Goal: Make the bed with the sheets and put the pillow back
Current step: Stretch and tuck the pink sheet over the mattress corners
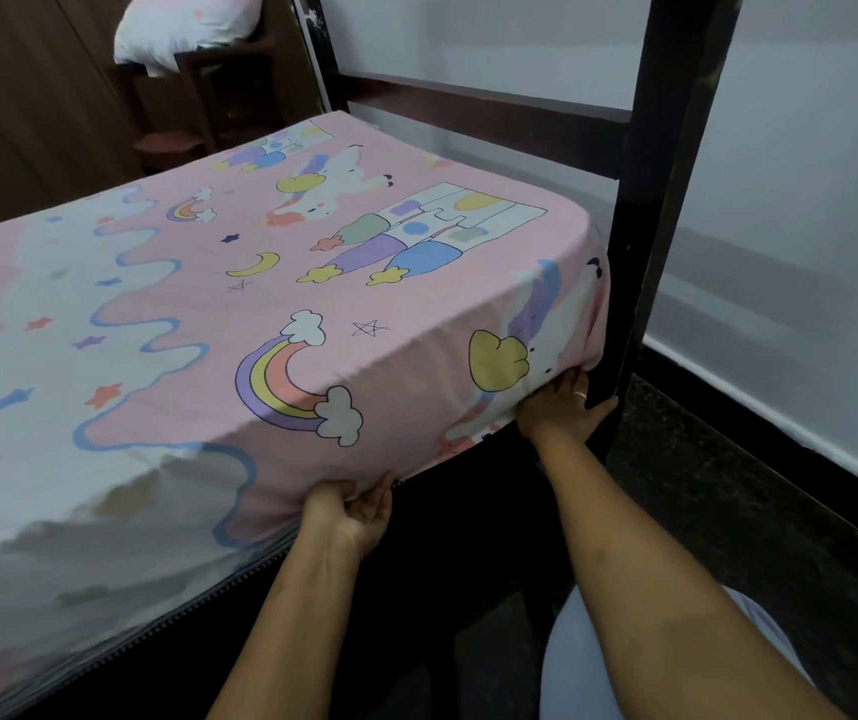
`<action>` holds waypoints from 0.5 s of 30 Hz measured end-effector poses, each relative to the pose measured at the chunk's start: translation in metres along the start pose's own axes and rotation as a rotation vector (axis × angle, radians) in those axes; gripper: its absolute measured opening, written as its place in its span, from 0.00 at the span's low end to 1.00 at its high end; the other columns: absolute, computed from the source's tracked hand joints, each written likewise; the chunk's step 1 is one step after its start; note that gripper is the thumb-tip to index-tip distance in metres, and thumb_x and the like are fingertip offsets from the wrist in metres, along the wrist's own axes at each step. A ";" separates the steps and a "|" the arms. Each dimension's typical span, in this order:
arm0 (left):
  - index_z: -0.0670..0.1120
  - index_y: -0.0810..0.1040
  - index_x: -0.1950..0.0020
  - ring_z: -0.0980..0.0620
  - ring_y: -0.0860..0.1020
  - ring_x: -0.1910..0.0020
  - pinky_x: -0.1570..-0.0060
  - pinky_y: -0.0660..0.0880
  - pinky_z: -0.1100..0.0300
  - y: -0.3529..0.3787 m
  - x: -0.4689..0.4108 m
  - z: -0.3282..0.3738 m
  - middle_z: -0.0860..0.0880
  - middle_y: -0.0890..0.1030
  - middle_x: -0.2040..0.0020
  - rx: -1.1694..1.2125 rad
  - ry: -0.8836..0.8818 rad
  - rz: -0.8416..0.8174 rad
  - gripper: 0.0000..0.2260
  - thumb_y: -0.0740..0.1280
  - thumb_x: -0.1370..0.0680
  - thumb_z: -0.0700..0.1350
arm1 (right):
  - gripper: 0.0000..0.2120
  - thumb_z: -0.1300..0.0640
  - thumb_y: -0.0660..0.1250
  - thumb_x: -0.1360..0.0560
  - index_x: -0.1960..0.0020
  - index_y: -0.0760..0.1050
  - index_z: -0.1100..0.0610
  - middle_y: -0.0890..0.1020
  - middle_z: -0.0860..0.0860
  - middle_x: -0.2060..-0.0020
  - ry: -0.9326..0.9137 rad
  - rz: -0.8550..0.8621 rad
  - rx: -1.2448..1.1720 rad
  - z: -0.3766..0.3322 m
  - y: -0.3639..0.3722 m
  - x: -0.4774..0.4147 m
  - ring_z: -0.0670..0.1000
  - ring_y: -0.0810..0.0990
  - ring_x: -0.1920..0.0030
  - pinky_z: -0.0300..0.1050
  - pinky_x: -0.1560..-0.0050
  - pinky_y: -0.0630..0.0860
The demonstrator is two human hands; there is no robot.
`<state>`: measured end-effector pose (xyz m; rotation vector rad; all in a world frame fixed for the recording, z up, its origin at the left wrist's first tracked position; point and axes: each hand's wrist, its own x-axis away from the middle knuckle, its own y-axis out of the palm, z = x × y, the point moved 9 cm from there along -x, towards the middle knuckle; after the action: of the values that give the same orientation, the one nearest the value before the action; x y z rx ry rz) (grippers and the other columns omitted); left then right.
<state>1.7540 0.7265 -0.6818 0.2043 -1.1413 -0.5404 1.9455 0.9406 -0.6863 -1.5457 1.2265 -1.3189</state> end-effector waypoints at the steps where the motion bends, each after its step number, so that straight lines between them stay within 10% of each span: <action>1: 0.38 0.66 0.58 0.44 0.75 0.36 0.49 0.71 0.57 -0.001 0.002 0.000 0.40 0.76 0.39 0.005 0.016 -0.010 0.11 0.49 0.19 0.37 | 0.29 0.46 0.46 0.20 0.22 0.42 0.51 0.44 0.53 0.23 -0.009 -0.018 -0.001 0.002 -0.002 0.001 0.54 0.38 0.24 0.72 0.32 0.38; 11: 0.39 0.68 0.59 0.43 0.73 0.35 0.59 0.71 0.57 -0.005 -0.005 -0.002 0.40 0.76 0.55 0.049 0.044 -0.028 0.10 0.52 0.20 0.36 | 0.21 0.46 0.52 0.21 0.34 0.73 0.52 0.73 0.49 0.35 -0.179 0.156 0.075 0.003 -0.021 0.007 0.52 0.62 0.30 0.67 0.30 0.49; 15: 0.38 0.68 0.59 0.43 0.77 0.57 0.69 0.76 0.59 -0.006 -0.005 -0.001 0.39 0.75 0.47 0.042 0.049 -0.013 0.10 0.52 0.20 0.36 | 0.24 0.46 0.48 0.21 0.29 0.68 0.51 0.67 0.49 0.29 -0.157 0.140 0.047 0.004 -0.010 -0.001 0.52 0.55 0.26 0.71 0.31 0.43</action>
<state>1.7513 0.7238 -0.6889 0.2600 -1.1051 -0.5209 1.9515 0.9438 -0.6784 -1.4730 1.1734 -1.1076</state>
